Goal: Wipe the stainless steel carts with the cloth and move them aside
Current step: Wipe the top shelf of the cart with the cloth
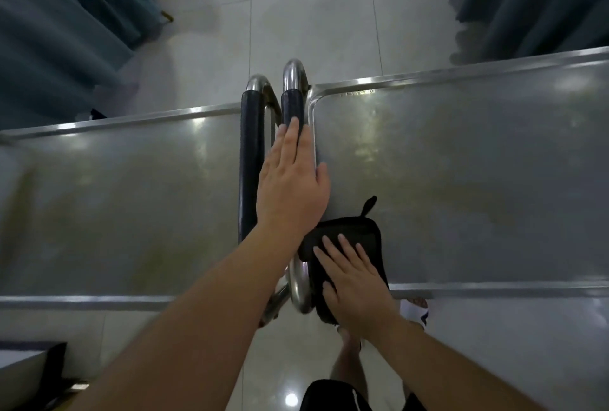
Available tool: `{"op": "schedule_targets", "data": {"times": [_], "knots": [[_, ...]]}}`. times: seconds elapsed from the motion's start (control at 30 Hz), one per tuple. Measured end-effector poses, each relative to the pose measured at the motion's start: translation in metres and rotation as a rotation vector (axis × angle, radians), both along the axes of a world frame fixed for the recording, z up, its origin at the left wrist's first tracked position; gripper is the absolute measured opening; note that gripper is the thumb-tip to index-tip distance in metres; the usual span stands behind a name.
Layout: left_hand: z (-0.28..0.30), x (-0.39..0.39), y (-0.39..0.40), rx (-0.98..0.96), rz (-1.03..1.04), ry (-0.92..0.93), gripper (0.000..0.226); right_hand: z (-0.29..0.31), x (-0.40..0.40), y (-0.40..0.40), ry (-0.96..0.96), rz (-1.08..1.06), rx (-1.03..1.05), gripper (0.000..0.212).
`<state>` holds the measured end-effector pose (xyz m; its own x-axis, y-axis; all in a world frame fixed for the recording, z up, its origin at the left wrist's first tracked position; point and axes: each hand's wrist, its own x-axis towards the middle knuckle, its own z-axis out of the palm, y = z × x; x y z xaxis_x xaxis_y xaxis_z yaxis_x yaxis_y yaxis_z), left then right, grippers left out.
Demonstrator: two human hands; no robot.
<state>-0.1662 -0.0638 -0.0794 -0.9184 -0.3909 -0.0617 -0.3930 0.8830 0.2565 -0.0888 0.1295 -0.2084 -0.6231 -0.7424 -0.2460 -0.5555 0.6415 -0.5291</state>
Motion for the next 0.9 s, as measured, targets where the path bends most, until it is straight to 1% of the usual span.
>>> {"op": "schedule_targets", "data": {"times": [0.07,0.2,0.3,0.4,0.43,0.5,0.57,0.63,0.7,0.8,0.9], "knots": [[-0.009,-0.005,0.002,-0.012,-0.017,-0.037,0.073,-0.010,0.004,0.000,0.067,0.032,0.073,0.068],[-0.024,-0.002,0.007,-0.123,-0.027,-0.034,0.078,-0.020,-0.005,-0.012,0.127,-0.022,0.071,0.069],[-0.029,0.000,0.008,-0.156,-0.029,0.005,0.075,-0.014,-0.044,-0.041,0.183,-0.057,0.086,0.072],[-0.033,-0.001,0.009,-0.184,-0.020,0.034,0.070,-0.009,-0.105,-0.077,0.220,-0.044,0.140,0.085],[-0.034,-0.001,0.009,-0.198,-0.024,0.037,0.069,-0.009,-0.126,-0.088,0.236,-0.037,0.166,0.084],[-0.034,-0.002,0.010,-0.200,-0.034,0.041,0.067,-0.009,-0.167,-0.110,0.274,-0.020,0.197,0.076],[-0.030,-0.003,0.010,-0.187,-0.031,0.043,0.066,-0.007,-0.208,-0.132,0.254,-0.054,0.166,0.070],[-0.026,-0.004,0.012,-0.183,-0.019,0.043,0.066,-0.004,-0.247,-0.148,0.235,-0.085,0.141,0.068],[-0.024,-0.004,0.012,-0.166,-0.011,0.042,0.066,-0.005,-0.276,-0.154,0.257,-0.068,0.162,0.068],[-0.024,-0.004,0.012,-0.163,-0.008,0.037,0.066,-0.008,-0.290,-0.151,0.287,-0.044,0.175,0.071],[-0.025,-0.004,0.012,-0.178,-0.009,0.040,0.065,-0.008,-0.272,-0.140,0.276,-0.072,0.165,0.072]]}}
